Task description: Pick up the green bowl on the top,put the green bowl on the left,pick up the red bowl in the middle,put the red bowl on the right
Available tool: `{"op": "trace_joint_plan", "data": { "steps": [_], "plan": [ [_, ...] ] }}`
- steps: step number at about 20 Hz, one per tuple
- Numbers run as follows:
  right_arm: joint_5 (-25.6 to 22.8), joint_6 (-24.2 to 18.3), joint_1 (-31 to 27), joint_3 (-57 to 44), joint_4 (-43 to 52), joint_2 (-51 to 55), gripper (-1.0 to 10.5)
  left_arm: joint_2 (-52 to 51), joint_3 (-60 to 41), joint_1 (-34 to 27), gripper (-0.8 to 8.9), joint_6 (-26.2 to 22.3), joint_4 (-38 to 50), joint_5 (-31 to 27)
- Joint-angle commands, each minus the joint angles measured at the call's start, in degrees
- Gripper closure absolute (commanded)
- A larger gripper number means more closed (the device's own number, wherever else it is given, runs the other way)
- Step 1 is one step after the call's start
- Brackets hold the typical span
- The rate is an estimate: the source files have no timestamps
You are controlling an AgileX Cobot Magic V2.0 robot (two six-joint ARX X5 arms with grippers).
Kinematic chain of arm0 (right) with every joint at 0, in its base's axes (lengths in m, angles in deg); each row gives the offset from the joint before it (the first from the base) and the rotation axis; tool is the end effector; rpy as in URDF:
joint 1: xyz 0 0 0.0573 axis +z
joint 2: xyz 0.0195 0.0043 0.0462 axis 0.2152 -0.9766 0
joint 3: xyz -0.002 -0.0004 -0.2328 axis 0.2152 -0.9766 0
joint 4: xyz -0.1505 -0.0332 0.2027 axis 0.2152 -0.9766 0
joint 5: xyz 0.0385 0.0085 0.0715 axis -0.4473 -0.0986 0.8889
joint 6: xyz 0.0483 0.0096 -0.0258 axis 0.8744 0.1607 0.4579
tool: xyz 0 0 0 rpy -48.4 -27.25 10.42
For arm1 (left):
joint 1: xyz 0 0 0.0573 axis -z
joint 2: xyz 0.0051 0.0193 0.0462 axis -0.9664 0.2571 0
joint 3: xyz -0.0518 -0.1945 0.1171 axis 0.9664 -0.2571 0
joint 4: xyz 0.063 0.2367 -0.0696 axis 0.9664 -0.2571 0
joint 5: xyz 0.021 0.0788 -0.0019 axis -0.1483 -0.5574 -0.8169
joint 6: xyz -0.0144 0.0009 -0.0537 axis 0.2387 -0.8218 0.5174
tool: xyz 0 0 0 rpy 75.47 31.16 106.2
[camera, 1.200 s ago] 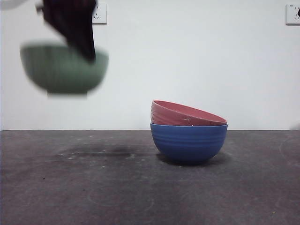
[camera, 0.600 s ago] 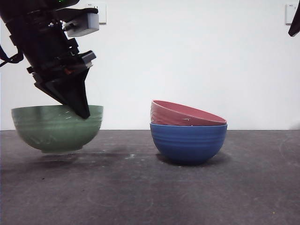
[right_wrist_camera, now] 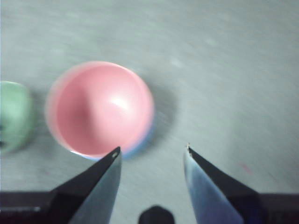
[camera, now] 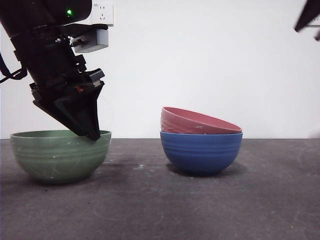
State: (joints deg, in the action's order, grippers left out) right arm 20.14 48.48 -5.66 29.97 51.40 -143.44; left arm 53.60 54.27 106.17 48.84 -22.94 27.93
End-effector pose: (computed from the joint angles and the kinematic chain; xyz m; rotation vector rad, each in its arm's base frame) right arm 0.2082 0.0348 0.2963 0.0479 0.6059 0.4292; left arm 0.2514 -0.1525 0.1842 0.4027 0.9419 -0.6033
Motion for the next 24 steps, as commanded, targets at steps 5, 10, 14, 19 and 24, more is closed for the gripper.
{"op": "trace_joint_plan", "data": {
  "steps": [5, 10, 14, 19, 24],
  "plan": [
    [0.8, 1.0, 11.1, 6.8, 2.4, -7.2, 7.2, -14.4, -0.1, -1.2, 4.04, 7.2, -2.8, 0.1],
    [-2.5, 0.7, 22.8, 18.4, -1.6, -22.1, 7.2, -30.3, 0.8, -6.3, 4.04, 9.6, -10.4, 0.1],
    [-10.6, 0.5, 29.7, 25.8, -3.9, -34.4, 7.2, -38.0, 3.5, -12.0, 4.04, 9.5, -18.8, 0.1],
    [-16.0, 1.0, 32.1, 29.5, -3.6, -45.7, 7.3, -41.0, 4.3, -14.4, 4.05, 9.2, -23.9, -0.1],
    [-17.0, 1.3, 31.8, 29.5, -2.9, -51.6, 7.3, -40.9, 4.3, -14.4, 4.05, 9.1, -25.0, -0.1]
  ]
}}
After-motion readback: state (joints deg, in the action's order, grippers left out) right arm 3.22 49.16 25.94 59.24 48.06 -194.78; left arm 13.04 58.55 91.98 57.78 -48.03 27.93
